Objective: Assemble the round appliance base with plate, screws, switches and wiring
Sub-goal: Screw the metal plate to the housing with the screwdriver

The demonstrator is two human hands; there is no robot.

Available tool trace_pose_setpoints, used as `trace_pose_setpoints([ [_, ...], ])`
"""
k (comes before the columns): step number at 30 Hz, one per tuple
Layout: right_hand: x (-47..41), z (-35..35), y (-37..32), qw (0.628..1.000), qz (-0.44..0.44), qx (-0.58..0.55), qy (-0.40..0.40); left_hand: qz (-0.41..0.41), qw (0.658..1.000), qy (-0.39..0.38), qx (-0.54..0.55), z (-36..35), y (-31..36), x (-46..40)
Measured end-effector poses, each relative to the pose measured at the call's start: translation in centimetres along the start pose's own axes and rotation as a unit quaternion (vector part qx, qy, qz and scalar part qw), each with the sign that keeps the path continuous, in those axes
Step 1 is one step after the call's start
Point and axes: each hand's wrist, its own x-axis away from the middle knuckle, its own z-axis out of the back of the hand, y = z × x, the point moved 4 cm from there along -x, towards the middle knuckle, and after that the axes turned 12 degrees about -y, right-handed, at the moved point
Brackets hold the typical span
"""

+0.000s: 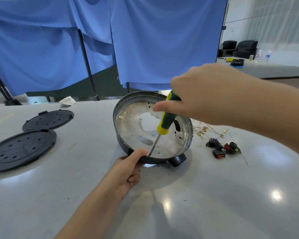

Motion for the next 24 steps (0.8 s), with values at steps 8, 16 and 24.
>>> trace_pose_setpoints([
  [8, 0.32, -0.49, 0.38, 0.994, 0.03, -0.093, -0.048, 0.0, 1.0, -0.001, -0.002, 0.11, -0.06, -0.13],
  [16, 0.72, -0.82, 0.51, 0.984, 0.037, -0.152, -0.091, 0.002, 1.0, 0.01, 0.001, 0.2, 0.04, -0.1],
  [24, 0.53, -0.55, -0.04, 0.993, 0.01, -0.108, -0.053, 0.003, 1.0, 0.009, 0.004, 0.31, -0.04, -0.1],
])
